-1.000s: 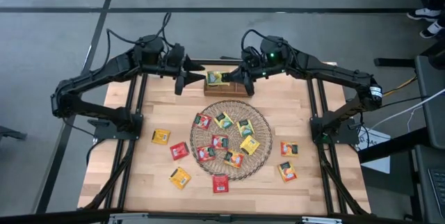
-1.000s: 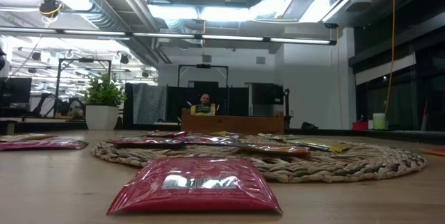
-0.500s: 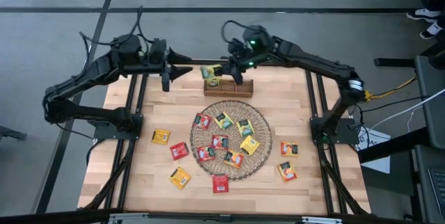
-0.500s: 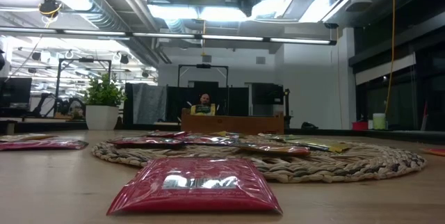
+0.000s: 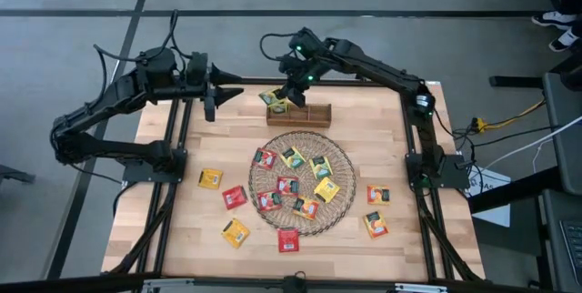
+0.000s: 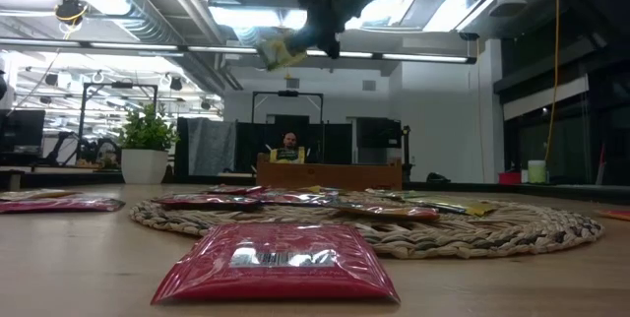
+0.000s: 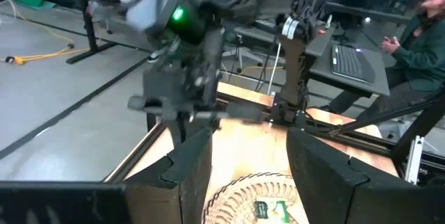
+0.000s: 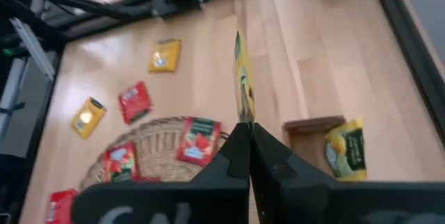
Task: Pick & Place Tea
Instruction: Put the yellow tea bag into the left of the wooden organizer
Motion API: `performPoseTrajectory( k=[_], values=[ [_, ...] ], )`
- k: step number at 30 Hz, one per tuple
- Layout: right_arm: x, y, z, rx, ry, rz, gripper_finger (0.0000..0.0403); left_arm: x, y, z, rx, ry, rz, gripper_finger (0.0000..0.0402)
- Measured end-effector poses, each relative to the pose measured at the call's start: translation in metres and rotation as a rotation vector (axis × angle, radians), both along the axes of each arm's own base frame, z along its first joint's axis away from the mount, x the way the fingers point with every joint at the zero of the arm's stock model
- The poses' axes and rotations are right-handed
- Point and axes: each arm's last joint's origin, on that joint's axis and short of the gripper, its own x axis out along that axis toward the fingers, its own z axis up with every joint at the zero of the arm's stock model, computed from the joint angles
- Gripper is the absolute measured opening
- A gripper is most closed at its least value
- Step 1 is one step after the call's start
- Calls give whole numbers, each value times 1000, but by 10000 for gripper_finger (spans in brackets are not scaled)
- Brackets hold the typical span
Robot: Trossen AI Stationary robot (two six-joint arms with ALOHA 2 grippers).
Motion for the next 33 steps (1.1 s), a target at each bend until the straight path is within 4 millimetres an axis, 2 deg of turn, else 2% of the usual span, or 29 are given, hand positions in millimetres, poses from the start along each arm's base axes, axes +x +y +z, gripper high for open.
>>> performPoseTrajectory(
  k=[13,26,33],
  values=[
    [22,-17,-57,-129,207,-4,0,-2,0,1,6,-3,17,180],
    [24,-22,-73,-225,301,-18,0,0,3,-1,16,12,98,180],
    [23,-23,-72,-248,315,-18,0,19,13,-23,-64,184,142,180]
  ],
)
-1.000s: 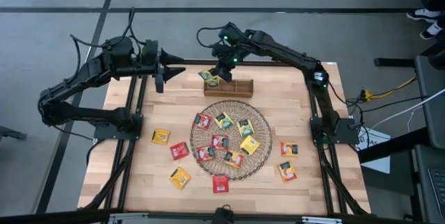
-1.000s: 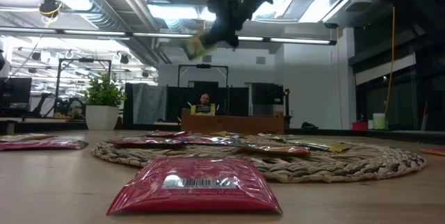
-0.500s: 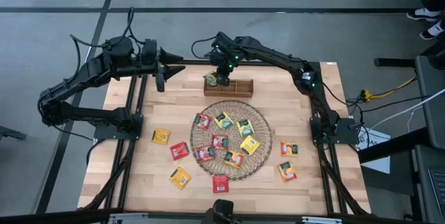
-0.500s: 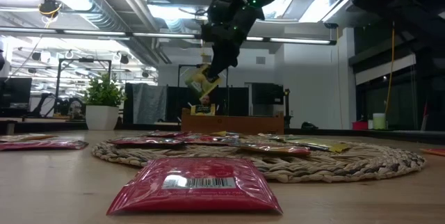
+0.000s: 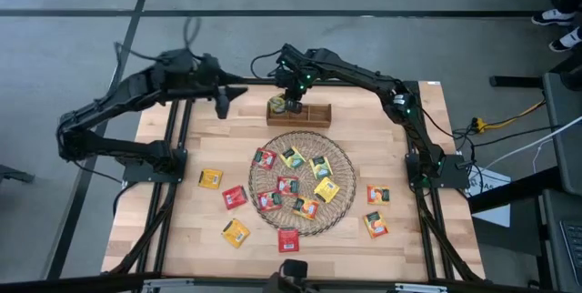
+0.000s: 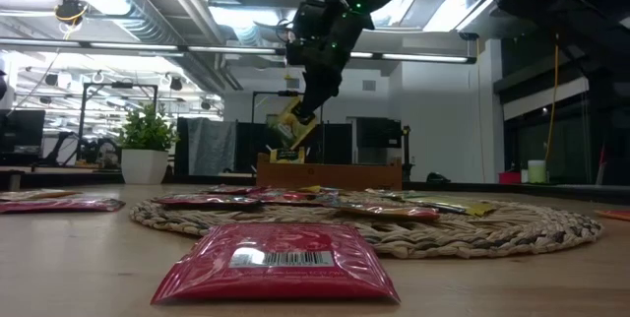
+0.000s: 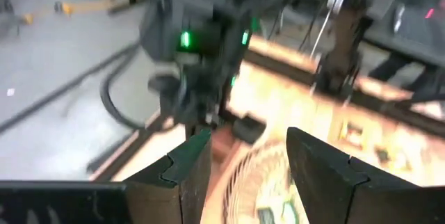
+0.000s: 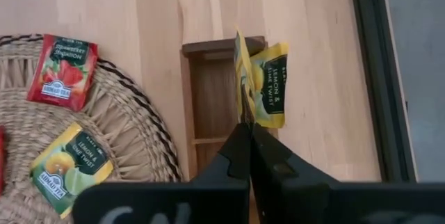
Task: Pick & Place Tea
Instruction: Put the yellow tea bag into the left of the wooden organizer
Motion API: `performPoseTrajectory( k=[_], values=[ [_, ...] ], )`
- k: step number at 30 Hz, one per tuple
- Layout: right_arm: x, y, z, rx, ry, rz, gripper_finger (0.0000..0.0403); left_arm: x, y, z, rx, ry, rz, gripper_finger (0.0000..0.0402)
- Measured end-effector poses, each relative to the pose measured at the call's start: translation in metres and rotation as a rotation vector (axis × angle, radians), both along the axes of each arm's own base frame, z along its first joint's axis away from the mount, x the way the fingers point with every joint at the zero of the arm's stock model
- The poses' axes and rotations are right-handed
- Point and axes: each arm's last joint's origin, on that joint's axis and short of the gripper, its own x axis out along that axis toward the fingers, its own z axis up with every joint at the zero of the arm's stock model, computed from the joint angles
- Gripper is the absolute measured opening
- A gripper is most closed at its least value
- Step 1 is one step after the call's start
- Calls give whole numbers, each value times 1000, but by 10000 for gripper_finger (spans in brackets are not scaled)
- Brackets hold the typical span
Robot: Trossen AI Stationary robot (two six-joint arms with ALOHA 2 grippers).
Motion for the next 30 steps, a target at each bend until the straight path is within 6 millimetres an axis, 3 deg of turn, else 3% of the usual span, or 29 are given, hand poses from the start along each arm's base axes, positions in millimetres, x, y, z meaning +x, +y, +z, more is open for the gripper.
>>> performPoseTrajectory(
  k=[5,10,16,20,30],
  values=[
    [-10,5,10,28,58,18,0,15,7,-19,-62,130,1,180],
    [-14,16,34,12,57,70,0,31,15,-32,-116,188,-33,184],
    [-17,39,60,20,-21,139,1,47,22,-47,-126,264,-47,229],
    [-18,52,73,77,-97,203,1,56,22,-54,-120,289,-162,257],
    [-11,75,80,86,-132,282,2,62,24,-60,-113,321,-212,238]
  ],
)
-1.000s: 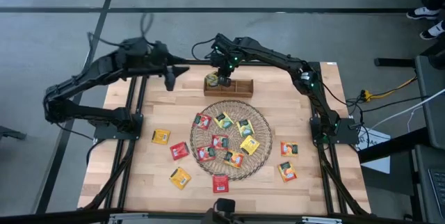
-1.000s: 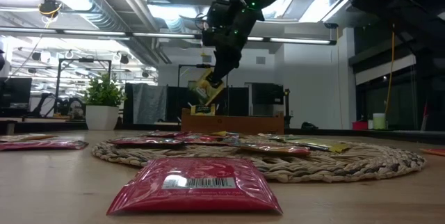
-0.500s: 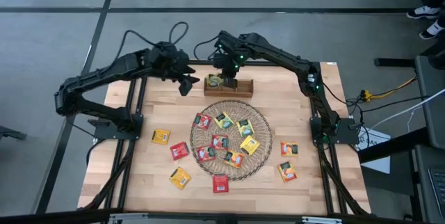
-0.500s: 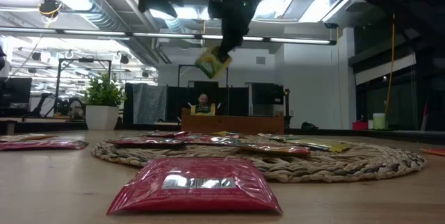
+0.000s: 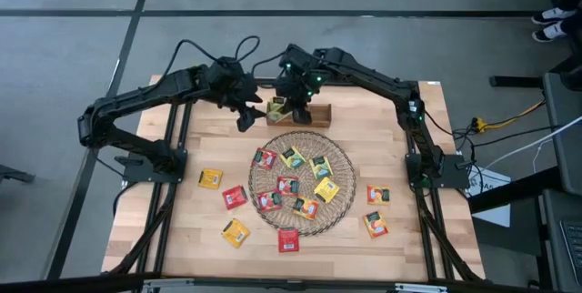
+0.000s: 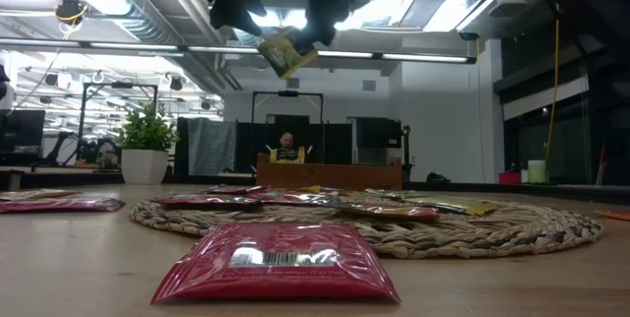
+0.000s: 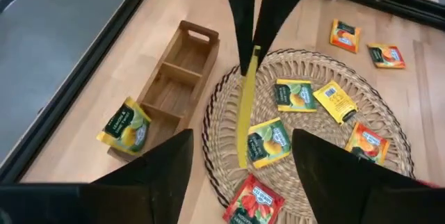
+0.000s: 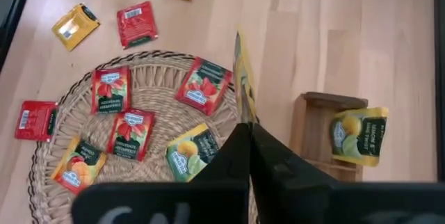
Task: Pick & Place Tea
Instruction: Put the yellow tea bag into the left of the wooden organizer
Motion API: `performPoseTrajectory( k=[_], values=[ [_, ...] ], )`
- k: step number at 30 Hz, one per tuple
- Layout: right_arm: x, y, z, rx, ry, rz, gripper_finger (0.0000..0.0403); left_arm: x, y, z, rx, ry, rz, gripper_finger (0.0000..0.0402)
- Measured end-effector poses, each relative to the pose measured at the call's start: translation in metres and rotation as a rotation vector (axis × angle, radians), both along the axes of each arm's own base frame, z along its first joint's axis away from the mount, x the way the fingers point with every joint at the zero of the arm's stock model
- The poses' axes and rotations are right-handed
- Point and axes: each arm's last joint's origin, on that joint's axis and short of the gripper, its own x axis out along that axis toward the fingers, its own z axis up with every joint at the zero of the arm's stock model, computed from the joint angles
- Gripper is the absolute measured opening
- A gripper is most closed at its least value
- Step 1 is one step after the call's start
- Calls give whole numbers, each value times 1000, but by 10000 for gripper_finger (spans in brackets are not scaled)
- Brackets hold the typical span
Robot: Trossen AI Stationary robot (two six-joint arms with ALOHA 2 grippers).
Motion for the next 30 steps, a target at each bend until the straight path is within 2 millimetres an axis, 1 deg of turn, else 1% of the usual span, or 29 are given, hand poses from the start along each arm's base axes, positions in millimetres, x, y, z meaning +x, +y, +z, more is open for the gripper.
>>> performPoseTrajectory(
  k=[7,11,17,21,25,30],
  values=[
    [6,12,1,-10,-25,33,2,0,-2,-1,-31,2,-29,213],
    [7,13,1,-4,-26,24,3,-2,-3,-3,-47,24,-27,212],
    [7,13,2,30,-17,-25,3,1,-12,-3,-48,37,-63,210],
    [9,13,3,25,-42,-28,3,3,-16,-4,-28,45,-78,210],
    [9,13,4,24,-49,-30,3,4,-16,-6,-5,72,-54,206],
    [5,14,13,16,-81,-30,3,4,-16,-6,-2,73,-50,201]
  ],
)
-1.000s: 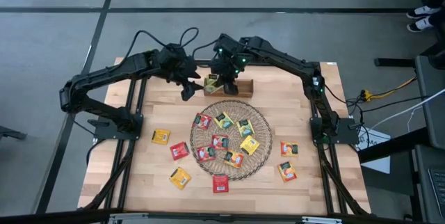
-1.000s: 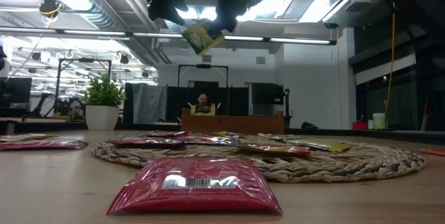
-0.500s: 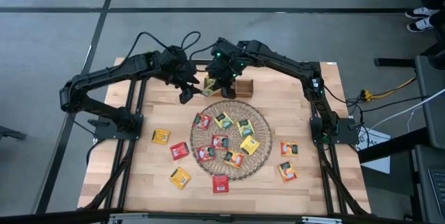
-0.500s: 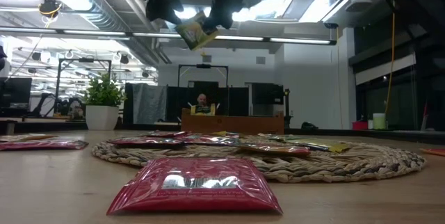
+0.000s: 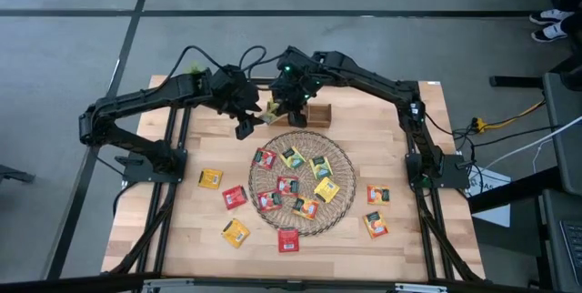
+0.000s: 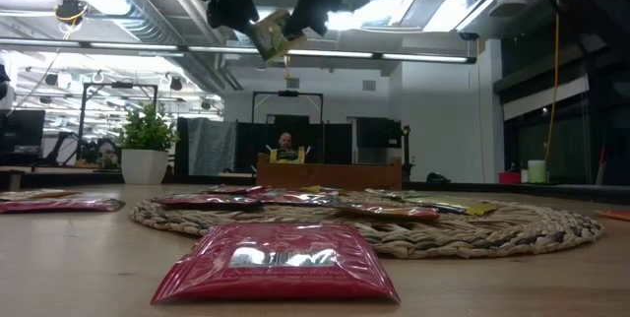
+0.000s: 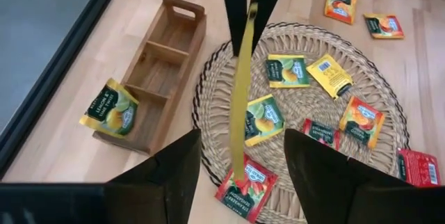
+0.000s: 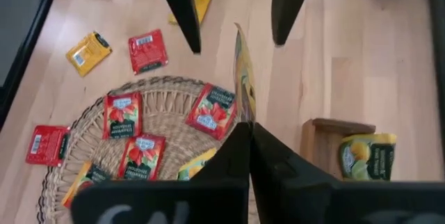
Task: Pick & Place Tea
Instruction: Put the yellow tea bag into the left of the wooden organizer
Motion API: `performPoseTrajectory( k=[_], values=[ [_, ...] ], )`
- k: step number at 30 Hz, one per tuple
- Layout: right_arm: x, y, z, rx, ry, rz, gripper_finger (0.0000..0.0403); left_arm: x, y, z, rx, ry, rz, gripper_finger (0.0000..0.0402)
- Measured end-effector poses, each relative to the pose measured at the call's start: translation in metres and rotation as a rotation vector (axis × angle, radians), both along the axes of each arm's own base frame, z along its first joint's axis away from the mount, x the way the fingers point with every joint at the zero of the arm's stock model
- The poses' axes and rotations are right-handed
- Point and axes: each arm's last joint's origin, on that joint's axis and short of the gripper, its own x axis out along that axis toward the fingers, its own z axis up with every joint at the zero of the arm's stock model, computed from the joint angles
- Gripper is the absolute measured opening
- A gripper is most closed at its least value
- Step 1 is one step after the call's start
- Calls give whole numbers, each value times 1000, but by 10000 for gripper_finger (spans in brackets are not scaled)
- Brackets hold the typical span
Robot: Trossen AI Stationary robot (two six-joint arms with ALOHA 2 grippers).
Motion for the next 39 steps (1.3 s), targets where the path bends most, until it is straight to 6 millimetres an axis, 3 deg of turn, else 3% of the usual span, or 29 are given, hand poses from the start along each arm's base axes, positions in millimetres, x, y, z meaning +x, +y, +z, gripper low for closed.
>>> performPoseTrajectory(
  k=[11,15,22,29,39],
  values=[
    [-3,1,9,9,-33,-17,3,0,0,0,2,-1,-1,163],
    [-3,1,9,9,-33,-17,3,0,0,0,-1,-2,-5,120],
    [-3,1,9,11,-34,-15,4,0,0,0,27,1,-36,10],
    [-3,1,9,-6,-26,-29,33,-2,-1,-2,14,34,-37,3],
    [-13,-1,17,13,-11,-70,121,-9,-3,-1,13,61,-51,2]
  ],
)
